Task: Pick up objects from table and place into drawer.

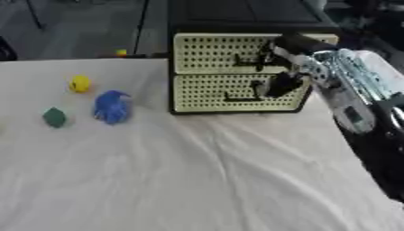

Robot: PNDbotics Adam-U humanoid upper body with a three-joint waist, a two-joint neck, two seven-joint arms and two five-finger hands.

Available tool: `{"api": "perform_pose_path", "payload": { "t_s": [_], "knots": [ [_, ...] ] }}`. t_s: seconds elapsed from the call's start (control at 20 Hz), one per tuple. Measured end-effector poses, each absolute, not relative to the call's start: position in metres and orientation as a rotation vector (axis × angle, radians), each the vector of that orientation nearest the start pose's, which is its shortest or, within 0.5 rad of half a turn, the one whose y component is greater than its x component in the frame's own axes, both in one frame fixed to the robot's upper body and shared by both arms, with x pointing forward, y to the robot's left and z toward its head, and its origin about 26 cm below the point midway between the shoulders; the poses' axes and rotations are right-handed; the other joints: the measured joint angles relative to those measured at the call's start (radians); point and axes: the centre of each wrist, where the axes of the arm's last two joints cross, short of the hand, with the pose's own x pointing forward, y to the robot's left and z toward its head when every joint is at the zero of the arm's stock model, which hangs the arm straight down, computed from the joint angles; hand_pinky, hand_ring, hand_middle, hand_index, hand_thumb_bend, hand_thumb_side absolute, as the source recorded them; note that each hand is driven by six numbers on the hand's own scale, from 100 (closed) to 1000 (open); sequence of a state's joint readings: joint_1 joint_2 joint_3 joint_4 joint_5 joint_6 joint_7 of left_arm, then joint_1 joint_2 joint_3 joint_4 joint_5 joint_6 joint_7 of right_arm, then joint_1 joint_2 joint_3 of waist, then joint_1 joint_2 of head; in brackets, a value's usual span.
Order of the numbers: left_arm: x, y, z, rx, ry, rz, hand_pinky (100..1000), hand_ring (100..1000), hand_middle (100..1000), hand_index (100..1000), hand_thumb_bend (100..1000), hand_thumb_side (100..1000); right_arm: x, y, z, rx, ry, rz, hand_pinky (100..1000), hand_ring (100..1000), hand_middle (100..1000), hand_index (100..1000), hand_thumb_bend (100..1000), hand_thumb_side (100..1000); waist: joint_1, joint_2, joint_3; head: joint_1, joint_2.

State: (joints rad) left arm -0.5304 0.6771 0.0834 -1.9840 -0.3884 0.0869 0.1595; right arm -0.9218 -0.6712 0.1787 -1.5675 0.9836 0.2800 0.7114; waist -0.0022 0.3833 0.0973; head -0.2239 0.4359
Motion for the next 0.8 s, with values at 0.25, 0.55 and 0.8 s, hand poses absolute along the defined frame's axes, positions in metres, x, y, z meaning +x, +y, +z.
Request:
{"api": "perform_pose_path", "payload": {
  "t_s": [0.25,0.55,0.8],
  "knots": [
    [0.3,0.303,0.314,-1.48,3.183,0.736,713,791,850,961,264,989,0.371,-0.258,0.339,-1.285,-1.303,1.358,100,100,100,548,291,252,0.0,0.0,-0.003,0.004,0.0],
    [0.299,0.303,0.315,-1.482,3.181,0.724,713,791,851,961,263,988,0.351,-0.257,0.331,-1.294,-1.302,1.392,100,100,100,546,284,252,0.001,0.0,-0.007,0.012,0.0],
    [0.299,0.304,0.316,-1.487,3.178,0.703,713,791,850,961,263,988,0.329,-0.255,0.324,-1.291,-1.324,1.414,100,100,100,539,288,263,0.002,0.001,-0.013,0.017,0.0]
  ]
}}
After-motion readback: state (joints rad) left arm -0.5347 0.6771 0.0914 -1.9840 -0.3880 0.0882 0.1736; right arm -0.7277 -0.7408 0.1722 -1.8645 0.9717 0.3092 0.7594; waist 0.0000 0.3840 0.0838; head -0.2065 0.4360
